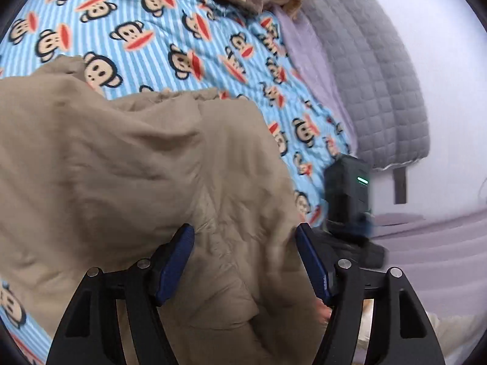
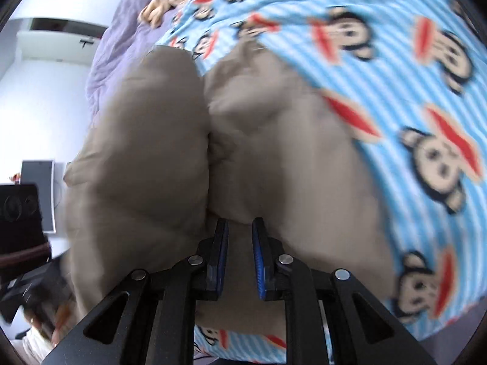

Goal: Fold large clothes
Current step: 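Grasp the bundle with the right tool while the left tool holds its other end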

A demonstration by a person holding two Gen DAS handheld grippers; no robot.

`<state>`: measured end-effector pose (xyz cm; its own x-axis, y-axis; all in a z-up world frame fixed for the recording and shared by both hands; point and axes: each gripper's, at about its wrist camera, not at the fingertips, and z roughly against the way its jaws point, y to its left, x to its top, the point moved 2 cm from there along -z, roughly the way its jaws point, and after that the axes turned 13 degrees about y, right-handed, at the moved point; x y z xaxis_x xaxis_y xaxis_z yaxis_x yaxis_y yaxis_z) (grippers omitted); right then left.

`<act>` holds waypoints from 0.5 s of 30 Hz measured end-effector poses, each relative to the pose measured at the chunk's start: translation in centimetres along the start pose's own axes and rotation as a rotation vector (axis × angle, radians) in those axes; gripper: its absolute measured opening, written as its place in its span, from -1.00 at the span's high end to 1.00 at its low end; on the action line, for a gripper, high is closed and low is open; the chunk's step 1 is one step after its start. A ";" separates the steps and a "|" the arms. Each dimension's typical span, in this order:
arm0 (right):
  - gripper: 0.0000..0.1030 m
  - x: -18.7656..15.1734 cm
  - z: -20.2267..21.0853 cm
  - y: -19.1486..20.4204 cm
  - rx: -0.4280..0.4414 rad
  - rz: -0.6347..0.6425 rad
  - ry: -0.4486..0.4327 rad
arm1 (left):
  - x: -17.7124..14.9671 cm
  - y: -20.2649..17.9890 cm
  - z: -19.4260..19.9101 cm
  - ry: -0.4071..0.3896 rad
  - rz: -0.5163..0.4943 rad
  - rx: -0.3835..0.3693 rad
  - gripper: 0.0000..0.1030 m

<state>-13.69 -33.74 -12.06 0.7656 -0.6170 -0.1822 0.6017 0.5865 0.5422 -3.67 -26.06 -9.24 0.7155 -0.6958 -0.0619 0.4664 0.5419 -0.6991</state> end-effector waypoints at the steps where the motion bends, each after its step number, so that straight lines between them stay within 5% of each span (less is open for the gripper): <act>1: 0.65 -0.8 0.7 -0.9 -0.004 -0.016 -0.010 | 0.8 -0.1 -1.1 0.009 -0.005 0.028 -0.35; 3: 0.60 -2.4 2.0 -2.4 -0.012 -0.043 -0.029 | 1.8 0.0 -2.8 0.022 -0.005 0.063 -0.35; 5: -0.04 -3.8 3.6 -3.6 -0.015 -0.057 -0.051 | 2.5 0.0 -4.5 0.033 -0.020 0.100 -0.35; 7: -0.45 -5.3 5.5 -4.1 0.019 -0.045 -0.093 | 3.0 0.3 -5.9 0.037 -0.032 0.140 -0.35; 11: -0.60 -7.5 7.8 -3.1 0.154 0.050 -0.097 | 4.1 0.3 -7.7 0.056 -0.052 0.205 -0.35; 15: -0.60 -7.4 5.3 0.0 0.256 0.115 -0.001 | 5.2 -0.4 -7.8 0.052 -0.062 0.251 -0.35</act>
<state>-20.58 -31.96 -6.41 0.8253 -0.5545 -0.1070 0.4336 0.5008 0.7491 -4.24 -33.60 -14.82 0.6572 -0.7508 -0.0657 0.6272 0.5932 -0.5047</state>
